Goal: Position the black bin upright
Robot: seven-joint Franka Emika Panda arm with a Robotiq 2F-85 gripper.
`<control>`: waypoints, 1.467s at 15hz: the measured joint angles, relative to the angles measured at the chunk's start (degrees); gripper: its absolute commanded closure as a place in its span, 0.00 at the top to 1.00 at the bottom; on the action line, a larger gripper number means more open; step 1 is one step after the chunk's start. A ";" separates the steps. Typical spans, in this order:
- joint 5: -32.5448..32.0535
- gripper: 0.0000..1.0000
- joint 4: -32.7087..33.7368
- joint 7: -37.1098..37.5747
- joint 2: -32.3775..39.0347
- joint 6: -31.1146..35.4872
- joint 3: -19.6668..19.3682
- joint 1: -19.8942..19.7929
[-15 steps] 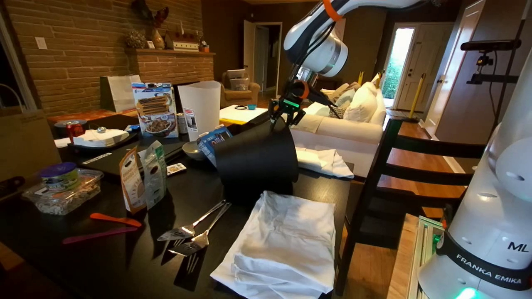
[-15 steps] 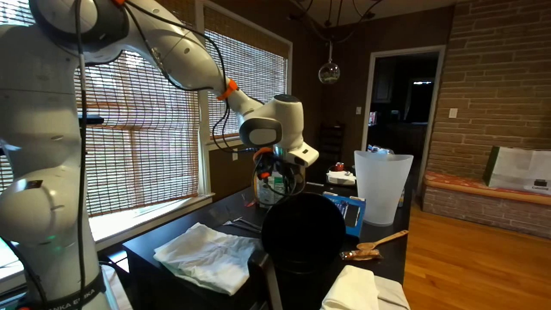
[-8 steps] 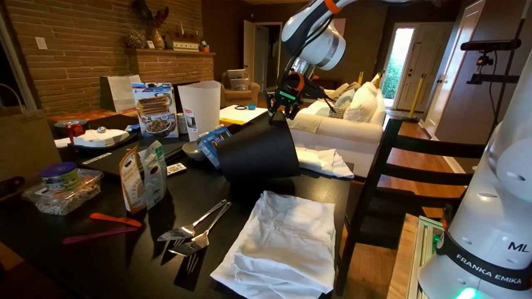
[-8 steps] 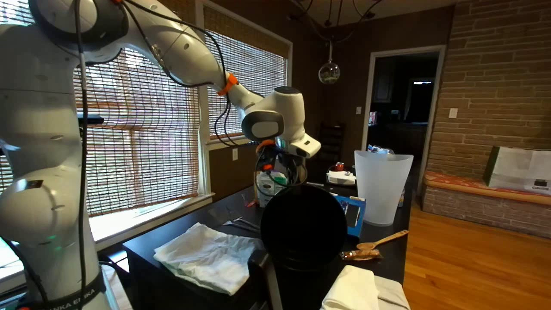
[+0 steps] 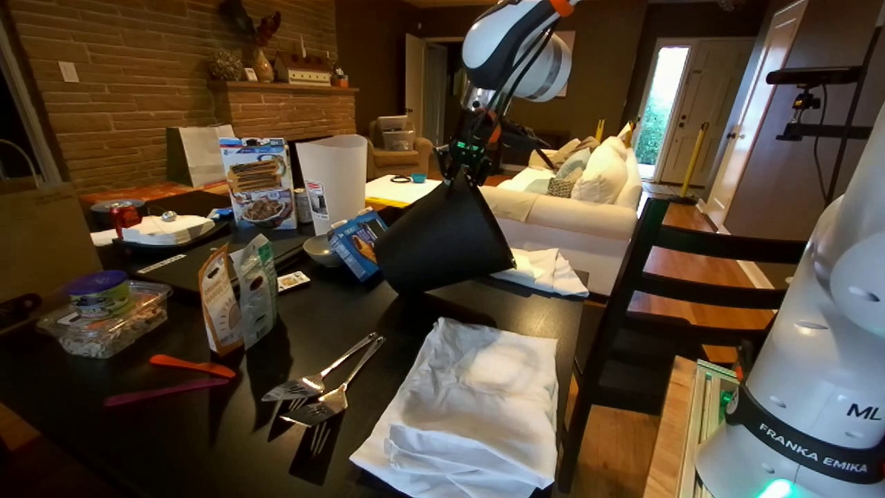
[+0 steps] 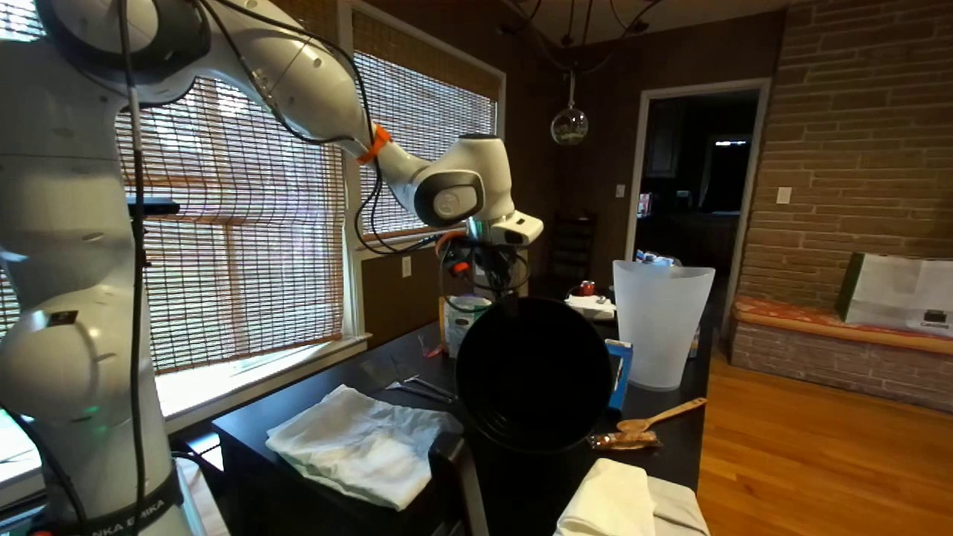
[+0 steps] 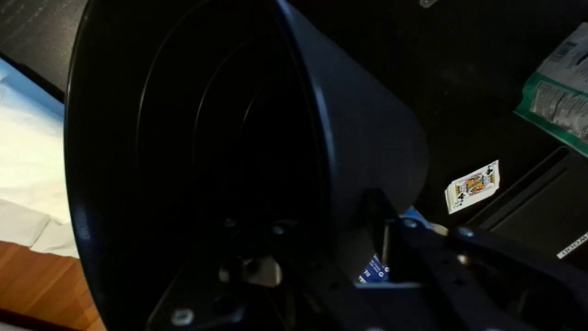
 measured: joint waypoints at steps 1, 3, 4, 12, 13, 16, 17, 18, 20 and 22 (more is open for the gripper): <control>-1.97 0.02 0.01 0.23 -0.13 -0.17 0.44 0.35; -5.86 0.00 -0.01 0.38 -0.09 -1.09 1.29 1.04; -7.96 0.01 -0.02 0.47 0.11 -1.97 1.63 1.33; -15.12 0.01 0.27 -2.70 0.42 -6.46 3.64 3.36; -15.17 0.01 0.38 -3.84 0.42 -6.98 3.71 3.50; -15.17 0.01 1.21 -8.18 0.51 -9.29 3.79 3.66; -15.17 0.01 1.67 -9.72 0.65 -10.11 3.79 3.67; -15.17 0.01 2.09 -11.25 0.81 -10.48 3.79 3.67; -15.13 0.01 3.17 -14.29 1.35 -10.77 3.80 3.71; -15.00 0.01 4.21 -17.14 2.06 -10.81 3.84 3.82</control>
